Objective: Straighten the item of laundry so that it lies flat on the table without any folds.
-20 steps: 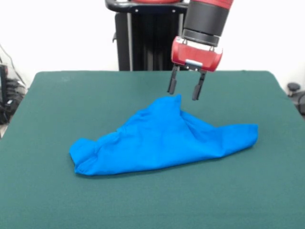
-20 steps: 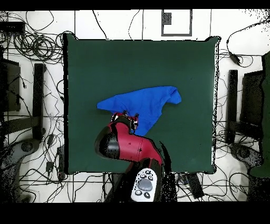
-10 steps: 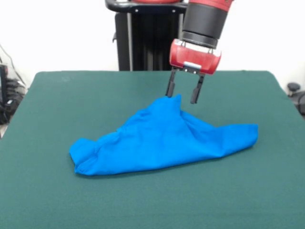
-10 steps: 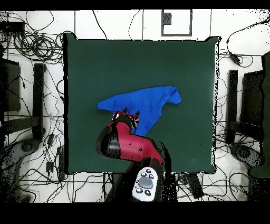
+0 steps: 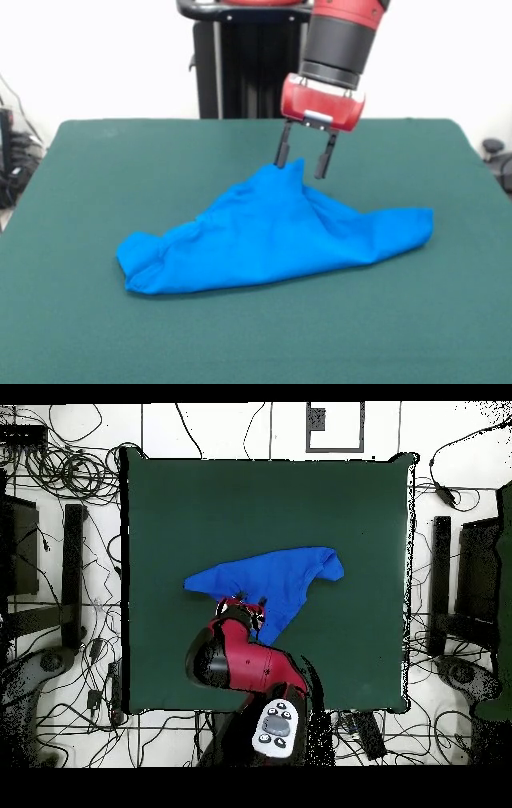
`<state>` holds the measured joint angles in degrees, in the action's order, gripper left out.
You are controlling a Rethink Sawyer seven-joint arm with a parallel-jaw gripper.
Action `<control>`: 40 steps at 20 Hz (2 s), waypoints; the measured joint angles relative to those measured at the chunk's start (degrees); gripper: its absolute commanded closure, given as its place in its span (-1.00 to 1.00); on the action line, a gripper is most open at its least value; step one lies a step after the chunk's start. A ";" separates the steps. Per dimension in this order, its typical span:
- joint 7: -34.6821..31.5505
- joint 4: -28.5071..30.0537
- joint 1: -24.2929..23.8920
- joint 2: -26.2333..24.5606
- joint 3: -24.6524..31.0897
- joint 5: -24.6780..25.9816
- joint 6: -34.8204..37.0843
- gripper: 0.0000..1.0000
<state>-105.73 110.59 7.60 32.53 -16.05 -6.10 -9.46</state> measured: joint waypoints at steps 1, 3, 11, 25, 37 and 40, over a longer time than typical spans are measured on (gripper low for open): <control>0.00 0.28 0.01 -0.14 0.00 0.01 -0.36 -1.00; 0.00 1.05 0.00 -0.47 0.00 0.00 -1.66 -1.00; 0.00 2.32 0.01 -1.92 0.01 -0.02 -4.10 -1.00; 0.00 3.85 0.10 -3.18 0.01 -1.01 -7.32 -1.00; 0.00 4.28 0.09 -4.57 0.02 -1.85 -10.59 -1.00; 0.00 4.28 0.08 -5.54 0.02 -1.85 -11.85 -1.00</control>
<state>-105.73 114.87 7.68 26.99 -16.03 -7.95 -21.31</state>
